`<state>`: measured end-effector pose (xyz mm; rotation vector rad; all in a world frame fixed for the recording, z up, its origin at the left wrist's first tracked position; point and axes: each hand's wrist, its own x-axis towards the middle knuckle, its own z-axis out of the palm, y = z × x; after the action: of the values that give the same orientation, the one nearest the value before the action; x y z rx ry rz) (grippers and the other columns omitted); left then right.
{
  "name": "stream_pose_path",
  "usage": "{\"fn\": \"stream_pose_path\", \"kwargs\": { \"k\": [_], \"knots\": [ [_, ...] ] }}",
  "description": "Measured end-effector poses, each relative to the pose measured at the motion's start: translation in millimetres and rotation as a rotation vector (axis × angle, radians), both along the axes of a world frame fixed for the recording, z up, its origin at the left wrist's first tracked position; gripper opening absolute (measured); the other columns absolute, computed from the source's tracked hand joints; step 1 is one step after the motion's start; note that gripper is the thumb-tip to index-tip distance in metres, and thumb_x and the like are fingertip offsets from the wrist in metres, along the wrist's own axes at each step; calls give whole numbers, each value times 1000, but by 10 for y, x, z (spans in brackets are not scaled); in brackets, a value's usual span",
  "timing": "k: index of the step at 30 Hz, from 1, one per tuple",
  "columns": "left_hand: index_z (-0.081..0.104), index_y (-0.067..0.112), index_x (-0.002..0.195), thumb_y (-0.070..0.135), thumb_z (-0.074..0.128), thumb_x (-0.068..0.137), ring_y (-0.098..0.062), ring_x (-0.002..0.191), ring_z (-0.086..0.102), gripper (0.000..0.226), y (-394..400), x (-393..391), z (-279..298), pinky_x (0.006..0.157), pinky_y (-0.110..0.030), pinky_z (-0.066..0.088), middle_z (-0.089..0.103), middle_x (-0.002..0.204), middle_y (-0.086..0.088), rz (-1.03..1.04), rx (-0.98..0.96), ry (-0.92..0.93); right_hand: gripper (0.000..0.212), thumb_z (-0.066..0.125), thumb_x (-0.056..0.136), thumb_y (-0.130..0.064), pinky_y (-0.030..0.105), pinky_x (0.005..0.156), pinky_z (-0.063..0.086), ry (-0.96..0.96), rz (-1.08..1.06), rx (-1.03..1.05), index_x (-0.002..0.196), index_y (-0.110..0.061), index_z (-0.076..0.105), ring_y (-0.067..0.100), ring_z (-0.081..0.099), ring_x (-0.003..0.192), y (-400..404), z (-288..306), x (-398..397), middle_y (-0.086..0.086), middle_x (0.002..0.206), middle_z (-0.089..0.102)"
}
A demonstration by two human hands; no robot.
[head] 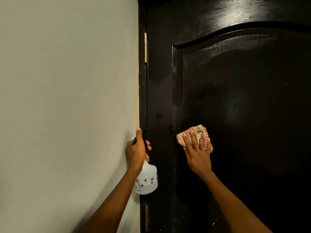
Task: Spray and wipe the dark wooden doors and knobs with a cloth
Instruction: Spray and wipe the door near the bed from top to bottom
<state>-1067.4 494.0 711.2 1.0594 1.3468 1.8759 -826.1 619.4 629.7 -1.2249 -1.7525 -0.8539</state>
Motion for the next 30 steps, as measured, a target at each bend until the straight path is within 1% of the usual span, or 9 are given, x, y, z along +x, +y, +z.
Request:
{"fn": "stream_pose_path", "kwargs": {
  "k": [4, 7, 9, 12, 16, 20, 24, 28, 30],
  "knots": [
    [74, 8, 82, 68, 39, 102, -22, 41, 52, 72, -42, -40, -11, 44, -28, 47, 77, 76, -7, -25, 66, 1, 63, 32, 101, -45, 63, 120, 10, -87, 7, -18, 161, -31, 19, 39, 22, 150, 20, 75, -25, 5, 169, 16],
    [67, 10, 70, 69, 39, 100, -19, 42, 52, 72, -79, -44, 53, 42, -25, 45, 66, 62, -8, 24, 61, -35, 64, 35, 99, -45, 56, 121, -3, -160, -2, -22, 160, -30, 25, 37, 21, 150, 25, 182, -68, 4, 168, 16],
    [67, 9, 72, 70, 38, 100, -18, 41, 51, 73, -96, -50, 102, 41, -25, 45, 67, 62, -7, 21, 64, -17, 64, 38, 97, -43, 56, 121, -4, -210, -16, -6, 159, -30, 28, 37, 21, 149, 15, 264, -127, 5, 167, 22],
    [75, 9, 84, 71, 37, 101, -23, 41, 52, 75, -94, -58, 135, 44, -28, 46, 78, 77, -5, -20, 87, 19, 70, 62, 91, -35, 60, 118, 7, -265, 20, 32, 155, -29, 35, 37, 19, 149, 52, 386, -246, 6, 164, 28],
    [77, 10, 86, 72, 38, 100, -24, 41, 54, 75, -117, -62, 176, 46, -30, 47, 79, 79, -3, 3, 110, 31, 82, 75, 81, -36, 64, 118, 17, -631, 86, 5, 154, -35, 38, 32, 21, 151, 117, 395, -551, -1, 164, 32],
    [77, 9, 89, 71, 39, 99, -22, 44, 57, 74, -163, -79, 172, 42, -26, 46, 78, 81, -7, 29, 96, 56, 65, 51, 97, -54, 57, 124, -7, -854, 59, -24, 157, -38, 31, 29, 16, 152, 140, 432, -665, -3, 165, 29],
    [77, 8, 88, 74, 39, 97, -22, 41, 55, 76, -202, -78, 167, 38, -26, 45, 78, 77, -5, 29, 85, 67, 63, 36, 101, -58, 54, 124, -2, -811, 73, -56, 159, -36, 25, 28, 17, 154, 139, 792, -677, -2, 166, 19],
    [76, 10, 90, 75, 36, 97, -22, 38, 54, 76, -184, -77, 379, 41, -29, 46, 79, 81, -3, 27, 141, 103, 63, 26, 99, -57, 57, 122, 5, -659, 34, 34, 157, -35, 31, 34, 28, 151, 184, 1815, -725, 0, 164, 30],
    [76, 10, 88, 74, 36, 98, -21, 37, 52, 76, -170, -45, 574, 42, -30, 47, 79, 80, -2, 26, 179, 101, 67, 15, 97, -58, 57, 122, 0, -547, 16, 75, 159, -35, 21, 35, 19, 154, 177, 2548, -728, 0, 168, 20]
  ]
}}
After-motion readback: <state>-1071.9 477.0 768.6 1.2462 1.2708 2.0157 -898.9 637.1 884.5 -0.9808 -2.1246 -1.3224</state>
